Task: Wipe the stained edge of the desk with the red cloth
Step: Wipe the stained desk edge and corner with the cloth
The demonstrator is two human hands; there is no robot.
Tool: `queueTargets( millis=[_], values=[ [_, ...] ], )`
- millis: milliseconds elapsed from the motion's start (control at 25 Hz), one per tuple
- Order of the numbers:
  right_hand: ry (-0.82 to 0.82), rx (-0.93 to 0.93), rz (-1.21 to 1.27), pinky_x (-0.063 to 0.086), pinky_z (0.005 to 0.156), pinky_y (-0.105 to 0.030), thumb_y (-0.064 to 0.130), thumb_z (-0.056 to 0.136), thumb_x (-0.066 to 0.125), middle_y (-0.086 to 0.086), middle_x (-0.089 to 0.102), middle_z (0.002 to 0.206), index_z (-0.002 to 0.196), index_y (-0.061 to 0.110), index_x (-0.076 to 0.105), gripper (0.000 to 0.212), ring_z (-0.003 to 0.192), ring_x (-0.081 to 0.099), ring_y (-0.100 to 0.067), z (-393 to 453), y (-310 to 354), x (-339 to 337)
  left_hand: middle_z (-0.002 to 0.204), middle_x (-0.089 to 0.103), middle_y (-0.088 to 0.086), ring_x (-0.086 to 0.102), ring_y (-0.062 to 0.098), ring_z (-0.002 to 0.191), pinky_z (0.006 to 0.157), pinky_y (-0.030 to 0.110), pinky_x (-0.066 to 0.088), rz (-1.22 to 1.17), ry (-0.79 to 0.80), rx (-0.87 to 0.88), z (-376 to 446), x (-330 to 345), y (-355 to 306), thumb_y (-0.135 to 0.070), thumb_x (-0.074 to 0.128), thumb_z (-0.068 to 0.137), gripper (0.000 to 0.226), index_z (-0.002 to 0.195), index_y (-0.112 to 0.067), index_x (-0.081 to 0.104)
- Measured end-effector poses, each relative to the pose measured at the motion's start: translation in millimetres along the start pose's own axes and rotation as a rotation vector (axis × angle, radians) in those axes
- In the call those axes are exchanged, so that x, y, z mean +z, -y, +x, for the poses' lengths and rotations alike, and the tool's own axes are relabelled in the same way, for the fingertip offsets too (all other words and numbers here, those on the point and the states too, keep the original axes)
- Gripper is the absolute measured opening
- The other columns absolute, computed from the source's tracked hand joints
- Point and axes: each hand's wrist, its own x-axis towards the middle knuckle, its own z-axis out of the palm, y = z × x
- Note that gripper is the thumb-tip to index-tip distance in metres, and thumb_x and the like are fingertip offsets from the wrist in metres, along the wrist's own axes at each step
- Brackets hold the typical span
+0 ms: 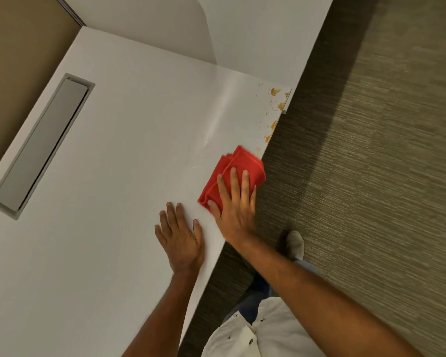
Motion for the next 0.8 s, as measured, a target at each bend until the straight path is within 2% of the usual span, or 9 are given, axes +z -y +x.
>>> queueTargets(
  millis=[120,280,440,520,640,800],
  values=[
    [0.004,-0.071,-0.011,0.024,0.123,-0.07,0.066,0.105,0.03,-0.01,0.012,0.176,0.167,0.027,0.018,0.074,0.162,0.006,-0.039,-36.0,4.1,12.2,0.173,0.004,0.004,0.0,0.028,0.16,0.128,0.054,0.004,0.006,-0.006,0.001,1.3,0.8,-1.1,-0.058,0.016,0.104,0.07,0.163,-0.021,0.008],
    [-0.006,-0.028,-0.043,0.017,0.123,-0.072,0.064,0.107,0.019,-0.007,0.019,0.175,0.164,0.032,0.027,0.066,0.162,0.008,-0.038,-4.1,0.2,6.4,0.173,0.005,0.003,0.001,0.027,0.16,0.128,0.054,0.005,-0.001,-0.021,0.009,2.1,2.8,1.2,-0.055,0.017,0.103,0.069,0.163,-0.022,0.008],
    [-0.041,-0.004,-0.057,0.01,0.122,-0.075,0.059,0.105,0.037,-0.006,0.027,0.172,0.156,0.034,0.042,0.058,0.162,0.012,-0.037,62.5,-15.4,-7.8,0.173,0.007,0.005,0.002,0.028,0.16,0.128,0.055,0.006,0.014,-0.01,0.014,1.6,3.6,1.9,-0.051,0.022,0.104,0.067,0.162,-0.02,0.011],
    [-0.038,0.022,-0.114,0.008,0.122,-0.076,0.062,0.102,0.039,-0.009,0.021,0.174,0.16,0.033,0.034,0.065,0.162,0.009,-0.039,88.0,-24.2,-14.9,0.173,0.008,0.006,0.003,0.029,0.16,0.128,0.055,0.006,0.018,-0.007,0.016,1.5,2.6,1.8,-0.05,0.023,0.104,0.067,0.162,-0.02,0.013],
    [-0.032,0.064,-0.201,0.004,0.124,-0.073,0.07,0.098,0.031,-0.017,0.007,0.175,0.167,0.028,0.014,0.082,0.161,0.002,-0.046,94.9,-26.8,-19.2,0.172,0.009,0.007,0.005,0.029,0.16,0.128,0.055,0.006,0.025,-0.006,0.017,0.8,0.1,-0.1,-0.05,0.024,0.104,0.067,0.162,-0.018,0.015],
    [0.013,-0.079,-0.196,0.003,0.124,-0.072,0.077,0.099,0.02,-0.018,0.011,0.174,0.167,0.027,0.014,0.084,0.161,0.004,-0.044,53.9,-16.4,-12.4,0.173,0.005,0.005,0.0,0.026,0.16,0.128,0.056,0.005,0.014,0.007,0.011,-0.1,-3.7,-2.4,-0.05,0.022,0.104,0.067,0.163,-0.02,0.011]
  ],
)
